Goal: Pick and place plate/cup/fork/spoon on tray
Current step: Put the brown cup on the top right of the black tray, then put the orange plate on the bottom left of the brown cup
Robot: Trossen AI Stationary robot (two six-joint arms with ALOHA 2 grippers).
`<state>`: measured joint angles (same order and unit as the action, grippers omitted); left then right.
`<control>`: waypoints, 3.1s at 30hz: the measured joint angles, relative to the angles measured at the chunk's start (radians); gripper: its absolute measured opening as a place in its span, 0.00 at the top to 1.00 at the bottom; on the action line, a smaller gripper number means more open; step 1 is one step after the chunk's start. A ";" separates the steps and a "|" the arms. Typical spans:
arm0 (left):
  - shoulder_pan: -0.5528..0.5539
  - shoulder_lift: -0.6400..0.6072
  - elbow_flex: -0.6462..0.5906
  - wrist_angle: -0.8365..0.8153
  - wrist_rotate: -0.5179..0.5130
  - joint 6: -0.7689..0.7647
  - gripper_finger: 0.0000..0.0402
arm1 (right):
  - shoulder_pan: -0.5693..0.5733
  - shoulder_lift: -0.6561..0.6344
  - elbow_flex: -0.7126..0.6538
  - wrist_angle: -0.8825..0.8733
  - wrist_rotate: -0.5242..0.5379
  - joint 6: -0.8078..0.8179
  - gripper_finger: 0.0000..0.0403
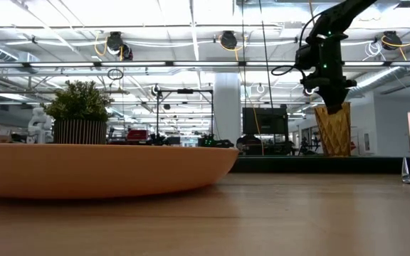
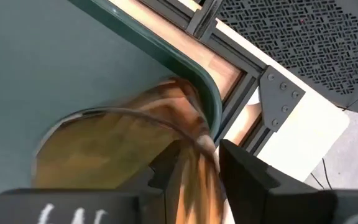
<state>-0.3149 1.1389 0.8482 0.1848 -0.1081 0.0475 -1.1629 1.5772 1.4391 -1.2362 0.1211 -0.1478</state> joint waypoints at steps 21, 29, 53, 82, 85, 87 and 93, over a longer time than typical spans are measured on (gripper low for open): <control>0.000 0.000 0.000 0.030 0.000 0.020 0.94 | 0.053 0.000 0.106 -0.029 0.120 0.000 0.57; 0.000 0.000 0.000 0.030 -0.003 0.023 0.94 | 0.100 -0.065 0.124 -0.055 0.143 0.014 0.52; -0.288 0.163 0.111 -0.126 -0.346 -0.176 0.94 | 0.991 -0.707 -0.189 0.214 0.064 0.444 0.52; -0.430 0.807 0.526 -0.788 -0.077 -0.685 0.34 | 1.718 -0.585 -0.670 0.980 0.114 0.373 0.52; -0.430 0.838 0.526 -0.837 -0.077 -0.694 0.37 | 1.735 -0.581 -0.670 0.981 0.118 0.374 0.52; -0.426 0.852 0.526 -0.861 -0.080 -0.697 0.41 | 1.739 -0.581 -0.670 0.980 0.127 0.375 0.52; -0.419 0.851 0.526 -0.894 -0.095 -0.655 0.63 | 1.743 -0.581 -0.670 0.977 0.167 0.372 0.52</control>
<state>-0.7341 1.9896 1.3746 -0.7089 -0.2028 -0.6076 0.5804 0.9958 0.7689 -0.2596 0.2878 0.2240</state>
